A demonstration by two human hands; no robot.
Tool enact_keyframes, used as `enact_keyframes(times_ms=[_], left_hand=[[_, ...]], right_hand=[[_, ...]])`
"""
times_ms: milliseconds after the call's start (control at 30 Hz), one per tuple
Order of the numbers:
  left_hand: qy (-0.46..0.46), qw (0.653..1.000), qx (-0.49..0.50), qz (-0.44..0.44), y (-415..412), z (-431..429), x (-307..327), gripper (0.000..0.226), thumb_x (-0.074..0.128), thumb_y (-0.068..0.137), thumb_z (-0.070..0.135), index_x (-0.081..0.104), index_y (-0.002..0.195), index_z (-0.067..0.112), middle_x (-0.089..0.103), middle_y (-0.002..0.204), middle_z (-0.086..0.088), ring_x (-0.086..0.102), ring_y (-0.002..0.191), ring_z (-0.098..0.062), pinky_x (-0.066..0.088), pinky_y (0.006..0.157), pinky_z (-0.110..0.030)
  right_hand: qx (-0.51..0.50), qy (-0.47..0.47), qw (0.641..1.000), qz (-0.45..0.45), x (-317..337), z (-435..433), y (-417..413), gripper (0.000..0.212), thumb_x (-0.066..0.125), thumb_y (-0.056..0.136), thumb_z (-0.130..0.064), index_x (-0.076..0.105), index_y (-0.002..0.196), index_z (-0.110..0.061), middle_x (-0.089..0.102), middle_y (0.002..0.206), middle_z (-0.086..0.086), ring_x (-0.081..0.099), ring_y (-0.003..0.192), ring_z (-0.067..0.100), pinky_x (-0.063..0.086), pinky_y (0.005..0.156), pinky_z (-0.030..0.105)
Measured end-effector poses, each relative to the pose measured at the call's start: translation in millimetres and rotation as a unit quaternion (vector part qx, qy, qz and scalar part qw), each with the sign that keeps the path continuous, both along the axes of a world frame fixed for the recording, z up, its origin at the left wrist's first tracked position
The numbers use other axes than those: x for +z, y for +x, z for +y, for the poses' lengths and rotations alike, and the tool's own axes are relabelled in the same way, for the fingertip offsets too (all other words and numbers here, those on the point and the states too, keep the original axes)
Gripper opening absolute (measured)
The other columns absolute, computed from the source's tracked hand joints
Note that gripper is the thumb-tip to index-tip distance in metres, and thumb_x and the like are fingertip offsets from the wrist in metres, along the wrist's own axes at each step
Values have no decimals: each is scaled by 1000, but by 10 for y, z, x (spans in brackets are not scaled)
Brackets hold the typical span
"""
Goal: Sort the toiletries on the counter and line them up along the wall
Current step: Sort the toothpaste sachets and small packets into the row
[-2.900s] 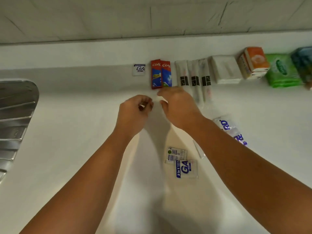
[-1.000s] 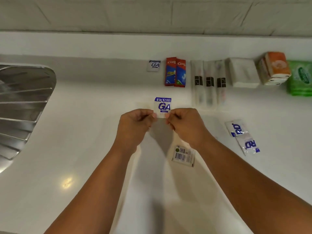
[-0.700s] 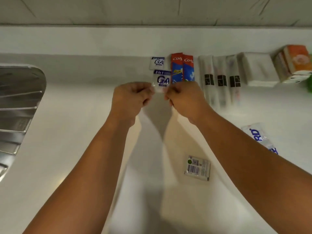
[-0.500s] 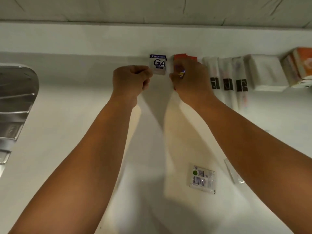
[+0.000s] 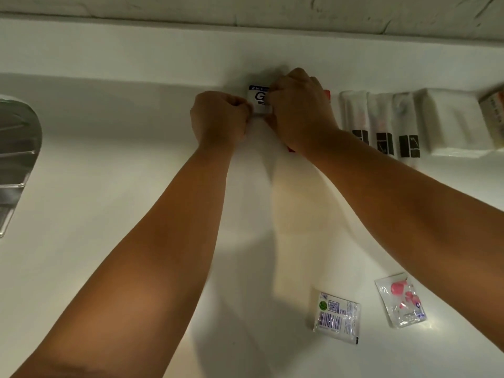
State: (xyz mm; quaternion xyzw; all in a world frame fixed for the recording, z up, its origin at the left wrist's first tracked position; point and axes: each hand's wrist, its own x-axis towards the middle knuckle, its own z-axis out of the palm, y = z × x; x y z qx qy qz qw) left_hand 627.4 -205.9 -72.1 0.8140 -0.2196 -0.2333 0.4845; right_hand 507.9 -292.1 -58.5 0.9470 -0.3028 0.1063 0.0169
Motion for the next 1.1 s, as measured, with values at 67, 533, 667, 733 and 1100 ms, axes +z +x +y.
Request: enact_keyframes(times_ms=[67, 533, 667, 733, 1100], left_hand=[[13, 999, 0, -29, -25, 1, 10, 14, 79, 73, 29, 75, 59, 27, 68, 51, 1, 69, 54, -23, 63, 64, -43], [27, 977, -83, -192, -442, 523, 170, 16, 70, 88, 30, 76, 100, 21, 70, 86, 11, 61, 75, -4, 38, 71, -1], [-13, 965, -128, -228, -893, 853, 310, 13, 71, 90, 20, 75, 101, 16, 73, 91, 9, 59, 72, -3, 37, 69, 4], [-31, 961, -148, -232, -1074, 1010, 361, 14, 71, 90, 16, 75, 103, 14, 75, 94, 5, 61, 74, -4, 41, 72, 2], [82, 951, -236, -182, -1905, 1851, 413, 29, 72, 91, 22, 69, 120, 18, 69, 111, 4, 64, 87, -11, 48, 79, -14]], right_hand=[[-4, 1, 1000, 4, -30, -23, 11, 28, 55, 95, -25, 70, 113, -10, 64, 115, 7, 48, 114, 29, 43, 94, 40], [-6, 72, 993, -97, 231, 502, -577, 20, 63, 90, -21, 71, 108, -15, 67, 115, 3, 54, 114, 27, 48, 96, 41], [21, 98, 990, -102, 297, 759, -852, 20, 65, 88, -15, 72, 106, -12, 69, 111, 8, 59, 109, 32, 51, 91, 43], [13, 115, 988, -103, 343, 904, -990, 21, 65, 88, -12, 72, 108, -11, 69, 111, 10, 59, 108, 33, 52, 90, 46], [-22, 251, 967, -25, 443, 1643, -2072, 32, 58, 95, -21, 62, 127, -20, 61, 127, -1, 51, 118, 17, 42, 101, 29]])
